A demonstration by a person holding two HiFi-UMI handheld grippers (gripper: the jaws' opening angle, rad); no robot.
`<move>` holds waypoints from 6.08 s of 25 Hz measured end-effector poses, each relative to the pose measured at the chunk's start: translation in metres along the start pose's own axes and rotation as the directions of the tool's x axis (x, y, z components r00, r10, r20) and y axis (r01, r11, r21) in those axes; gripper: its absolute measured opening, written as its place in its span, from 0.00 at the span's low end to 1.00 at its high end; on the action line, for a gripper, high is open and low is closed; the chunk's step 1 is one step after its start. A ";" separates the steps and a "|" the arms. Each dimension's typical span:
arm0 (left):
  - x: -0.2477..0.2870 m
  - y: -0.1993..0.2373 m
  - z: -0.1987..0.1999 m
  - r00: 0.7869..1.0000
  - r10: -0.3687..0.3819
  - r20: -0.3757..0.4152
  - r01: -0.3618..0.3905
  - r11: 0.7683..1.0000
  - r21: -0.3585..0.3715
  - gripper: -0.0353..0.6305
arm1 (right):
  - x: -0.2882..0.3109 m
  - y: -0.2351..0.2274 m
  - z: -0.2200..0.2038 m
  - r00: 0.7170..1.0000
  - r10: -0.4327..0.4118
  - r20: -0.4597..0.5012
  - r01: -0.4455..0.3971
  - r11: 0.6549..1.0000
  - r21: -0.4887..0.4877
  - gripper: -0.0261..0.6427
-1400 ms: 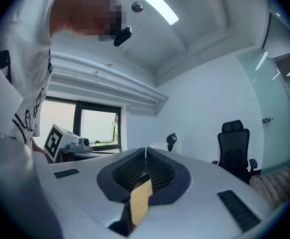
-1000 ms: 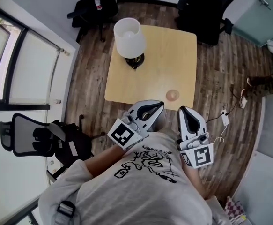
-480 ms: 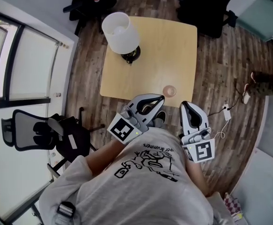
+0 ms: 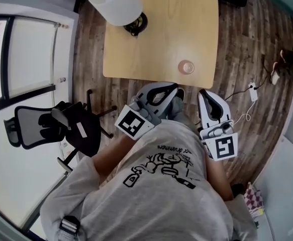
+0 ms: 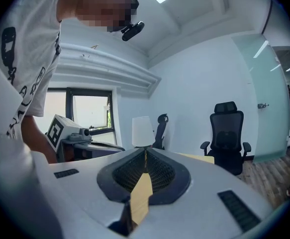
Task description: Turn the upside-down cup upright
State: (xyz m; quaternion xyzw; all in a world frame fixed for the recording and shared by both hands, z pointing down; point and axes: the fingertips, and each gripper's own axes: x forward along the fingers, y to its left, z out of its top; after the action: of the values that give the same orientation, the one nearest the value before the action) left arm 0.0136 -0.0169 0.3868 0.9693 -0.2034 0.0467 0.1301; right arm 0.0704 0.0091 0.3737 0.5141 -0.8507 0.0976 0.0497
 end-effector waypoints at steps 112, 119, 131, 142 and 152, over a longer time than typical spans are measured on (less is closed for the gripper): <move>0.022 0.058 -0.045 0.993 -0.090 -0.073 0.089 0.996 -0.021 0.07 | 0.070 -0.067 -0.069 0.994 0.103 0.035 -0.103 0.778 0.620 0.51; 0.021 0.051 -0.040 0.983 -0.170 -0.066 0.162 0.981 -0.109 0.18 | 0.067 -0.076 -0.061 0.980 0.074 0.186 -0.191 0.620 0.761 0.51; 0.033 0.025 -0.031 0.924 -0.378 -0.050 0.358 0.905 -0.232 0.26 | 0.064 -0.072 -0.052 0.922 0.043 0.384 -0.373 0.354 0.858 0.51; 0.032 0.009 -0.020 0.869 -0.494 0.008 0.470 0.823 -0.319 0.10 | 0.058 -0.065 -0.048 0.889 0.052 0.455 -0.446 0.319 0.836 0.51; 0.029 0.006 -0.018 0.846 -0.533 0.016 0.505 0.792 -0.343 0.08 | 0.054 -0.061 -0.042 0.909 0.103 0.404 -0.403 0.469 0.786 0.51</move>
State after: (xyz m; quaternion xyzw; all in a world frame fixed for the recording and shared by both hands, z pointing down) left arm 0.0374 -0.0282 0.4097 0.9485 0.0709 0.0136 0.3084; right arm 0.0988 -0.0559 0.4319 0.3454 -0.7540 0.4310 -0.3555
